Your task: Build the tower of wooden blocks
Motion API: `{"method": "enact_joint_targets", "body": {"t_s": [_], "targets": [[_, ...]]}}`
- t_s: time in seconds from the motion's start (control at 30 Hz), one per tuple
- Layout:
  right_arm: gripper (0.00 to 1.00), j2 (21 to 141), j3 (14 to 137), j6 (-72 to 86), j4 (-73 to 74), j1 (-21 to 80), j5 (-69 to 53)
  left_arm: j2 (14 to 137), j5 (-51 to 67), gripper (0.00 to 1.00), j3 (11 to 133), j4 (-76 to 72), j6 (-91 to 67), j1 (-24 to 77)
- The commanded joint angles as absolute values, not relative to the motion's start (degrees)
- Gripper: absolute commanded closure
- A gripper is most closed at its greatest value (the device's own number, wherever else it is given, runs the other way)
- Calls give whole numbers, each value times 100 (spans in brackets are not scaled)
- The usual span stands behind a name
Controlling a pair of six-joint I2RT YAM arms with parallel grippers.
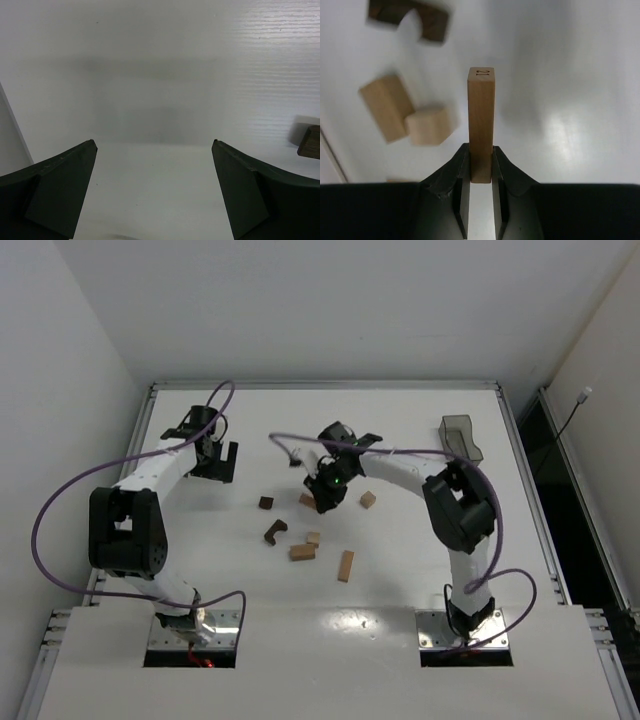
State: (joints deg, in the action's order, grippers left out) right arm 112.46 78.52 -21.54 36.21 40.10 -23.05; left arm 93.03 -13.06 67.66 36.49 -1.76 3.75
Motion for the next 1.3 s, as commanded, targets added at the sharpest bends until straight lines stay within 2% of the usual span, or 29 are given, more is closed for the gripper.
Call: {"method": "enact_joint_targets", "body": {"t_s": [0.0, 0.07, 0.37, 0.63, 0.87, 0.93, 1.07, 1.13, 1.2, 1.27], "targets": [[100, 11732, 8577, 4, 2981, 3087, -3346, 9352, -1248, 0, 6961, 3524, -167, 316], [100, 11979, 8578, 1180, 2394, 2857, -3752, 9352, -1187, 0, 7013, 3463, -237, 316], [100, 12436, 8025, 4047, 698, 2804, -4499, 9352, -1134, 0, 7128, 3638, -176, 88], [100, 12990, 7533, 5817, -798, 2804, -4966, 9404, -1187, 0, 7339, 3814, -123, -18], [99, 13061, 7417, 6065, -1170, 2628, -4536, 9404, -1187, 0, 7216, 3867, -123, -18], [91, 13192, 7575, 6004, -994, 2628, -4535, 9404, -1187, 0, 7216, 3867, -123, -18], [67, 13192, 7883, 5415, -2, 2628, -4062, 9465, -1187, 0, 7216, 3867, -123, -18], [52, 13123, 7884, 5274, 245, 2628, -3903, 9466, -1134, 0, 7269, 3867, -123, -18], [33, 13070, 7884, 5046, 517, 2576, -3736, 9527, -1134, 0, 7321, 3867, -123, -18], [29, 12947, 7884, 4836, 676, 2497, -3674, 9527, -1081, 0, 7321, 3867, -123, -18]]}}
